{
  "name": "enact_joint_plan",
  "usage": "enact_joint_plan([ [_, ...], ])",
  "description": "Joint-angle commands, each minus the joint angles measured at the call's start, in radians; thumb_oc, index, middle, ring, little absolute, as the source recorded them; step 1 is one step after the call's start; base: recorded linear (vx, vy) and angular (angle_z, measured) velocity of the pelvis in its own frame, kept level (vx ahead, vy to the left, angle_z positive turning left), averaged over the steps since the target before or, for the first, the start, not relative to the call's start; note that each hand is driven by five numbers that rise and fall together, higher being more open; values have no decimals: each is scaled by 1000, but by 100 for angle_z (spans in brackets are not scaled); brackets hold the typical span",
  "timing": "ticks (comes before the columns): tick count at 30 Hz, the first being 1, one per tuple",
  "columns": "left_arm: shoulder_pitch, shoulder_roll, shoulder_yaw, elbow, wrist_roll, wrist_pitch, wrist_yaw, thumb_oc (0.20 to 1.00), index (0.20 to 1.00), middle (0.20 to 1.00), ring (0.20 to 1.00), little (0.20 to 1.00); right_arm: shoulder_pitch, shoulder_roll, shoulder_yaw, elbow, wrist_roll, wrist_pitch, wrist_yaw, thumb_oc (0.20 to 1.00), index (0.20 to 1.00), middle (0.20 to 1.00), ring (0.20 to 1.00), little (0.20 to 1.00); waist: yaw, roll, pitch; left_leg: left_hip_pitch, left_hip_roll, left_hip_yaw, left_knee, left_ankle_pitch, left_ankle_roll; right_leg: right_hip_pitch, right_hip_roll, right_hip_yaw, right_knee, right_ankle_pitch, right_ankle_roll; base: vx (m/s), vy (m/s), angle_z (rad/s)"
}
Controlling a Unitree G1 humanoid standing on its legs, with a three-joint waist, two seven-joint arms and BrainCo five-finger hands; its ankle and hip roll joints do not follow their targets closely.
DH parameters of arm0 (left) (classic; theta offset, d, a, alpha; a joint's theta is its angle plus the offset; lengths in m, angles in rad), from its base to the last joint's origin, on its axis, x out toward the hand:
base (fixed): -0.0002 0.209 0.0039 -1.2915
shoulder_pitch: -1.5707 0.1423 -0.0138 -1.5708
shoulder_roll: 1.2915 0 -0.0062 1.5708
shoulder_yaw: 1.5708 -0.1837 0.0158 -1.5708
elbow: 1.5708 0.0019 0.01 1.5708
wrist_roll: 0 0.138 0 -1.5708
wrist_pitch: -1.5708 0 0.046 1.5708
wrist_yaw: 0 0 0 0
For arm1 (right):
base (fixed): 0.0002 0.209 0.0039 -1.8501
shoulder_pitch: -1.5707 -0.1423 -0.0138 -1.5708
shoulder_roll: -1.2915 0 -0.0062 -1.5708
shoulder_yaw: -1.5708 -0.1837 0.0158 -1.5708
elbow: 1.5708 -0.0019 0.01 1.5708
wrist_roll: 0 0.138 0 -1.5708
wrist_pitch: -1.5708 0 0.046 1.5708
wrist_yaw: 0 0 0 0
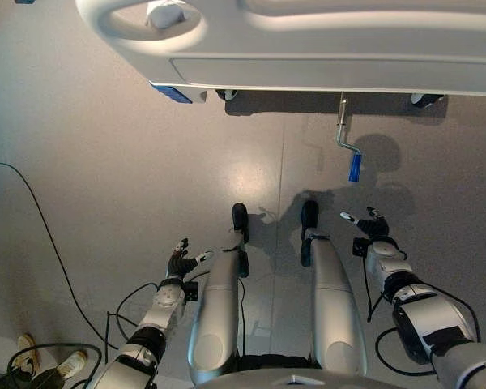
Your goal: Raise the hospital bed
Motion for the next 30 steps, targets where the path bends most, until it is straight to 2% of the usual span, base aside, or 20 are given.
enact_joint_plan([
  [1, 66, 30, -8, -46, -36, -14, 28, 1000, 1000, 1000, 1000, 1000, 35, -23, 14, -30, 48, -40, -21, 1000, 1000, 1000, 1000, 1000, -4, -2, -18, -67, 7, -32, 116, -36, 0, 16, -31, 23, -66, 84, 126, 4, -31, 6],
  [4, 83, 43, -28, -104, -38, -19, 35, 1000, 1000, 1000, 1000, 1000, -3, -29, 18, -27, 74, -45, -32, 1000, 1000, 1000, 1000, 1000, 5, 2, -18, -144, 1, -42, 160, -48, 1, -51, -37, 17, -30, 75, 124, 5, -16, 11],
  [10, 99, 65, -34, -161, -57, -18, 49, 1000, 1000, 1000, 1000, 1000, -64, -45, 2, -39, 124, -54, -59, 1000, 1000, 1000, 1000, 1000, 17, 6, -18, -214, -2, -40, 189, -59, 3, -119, -41, 18, 0, 67, 119, 10, 13, 9],
  [22, 130, 96, -19, -214, -75, -18, 67, 1000, 1000, 1000, 1000, 1000, -74, -91, 25, -219, 175, -78, -54, 1000, 1000, 1000, 1000, 1000, 4, -22, -18, -262, -6, -35, 200, -66, 5, -168, -43, 28, 1, 68, 115, 3, 5, 1],
  [30, 119, 106, -16, -202, -79, -19, 80, 1000, 1000, 1000, 1000, 1000, -143, -120, 41, -205, 189, -77, -53, 1000, 1000, 1000, 1000, 1000, 2, -35, -18, -263, -6, -33, 193, -63, 1, -170, -42, 30, -8, 71, 115, 0, 0, 0],
])
